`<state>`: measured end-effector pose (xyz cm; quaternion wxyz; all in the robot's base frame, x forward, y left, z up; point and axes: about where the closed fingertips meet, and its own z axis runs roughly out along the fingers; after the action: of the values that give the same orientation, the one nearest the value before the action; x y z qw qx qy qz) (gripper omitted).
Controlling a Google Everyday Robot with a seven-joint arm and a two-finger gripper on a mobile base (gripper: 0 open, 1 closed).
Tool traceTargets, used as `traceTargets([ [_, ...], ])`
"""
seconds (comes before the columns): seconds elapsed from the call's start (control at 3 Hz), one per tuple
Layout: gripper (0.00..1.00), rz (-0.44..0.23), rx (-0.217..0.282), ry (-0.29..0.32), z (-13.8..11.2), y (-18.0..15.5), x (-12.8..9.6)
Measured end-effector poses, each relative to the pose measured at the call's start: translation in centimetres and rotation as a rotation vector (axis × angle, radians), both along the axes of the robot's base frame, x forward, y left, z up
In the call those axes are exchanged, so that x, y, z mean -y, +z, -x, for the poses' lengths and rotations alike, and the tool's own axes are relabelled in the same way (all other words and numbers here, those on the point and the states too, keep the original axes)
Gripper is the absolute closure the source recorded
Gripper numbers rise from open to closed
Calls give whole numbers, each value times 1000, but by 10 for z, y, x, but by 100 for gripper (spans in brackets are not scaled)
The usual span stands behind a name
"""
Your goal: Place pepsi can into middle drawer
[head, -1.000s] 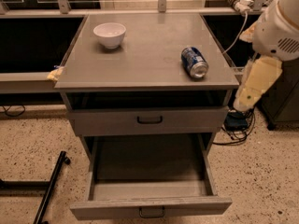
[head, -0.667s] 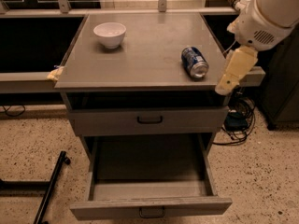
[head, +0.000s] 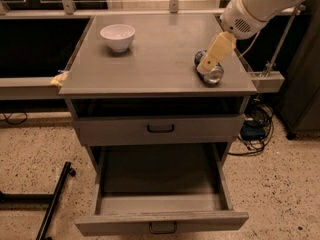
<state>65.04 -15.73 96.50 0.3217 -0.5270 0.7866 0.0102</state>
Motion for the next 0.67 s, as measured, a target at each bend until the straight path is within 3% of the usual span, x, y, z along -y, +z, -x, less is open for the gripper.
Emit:
traceTargets([
  [0.67,0,-215,2,-120,-50,-14,0],
])
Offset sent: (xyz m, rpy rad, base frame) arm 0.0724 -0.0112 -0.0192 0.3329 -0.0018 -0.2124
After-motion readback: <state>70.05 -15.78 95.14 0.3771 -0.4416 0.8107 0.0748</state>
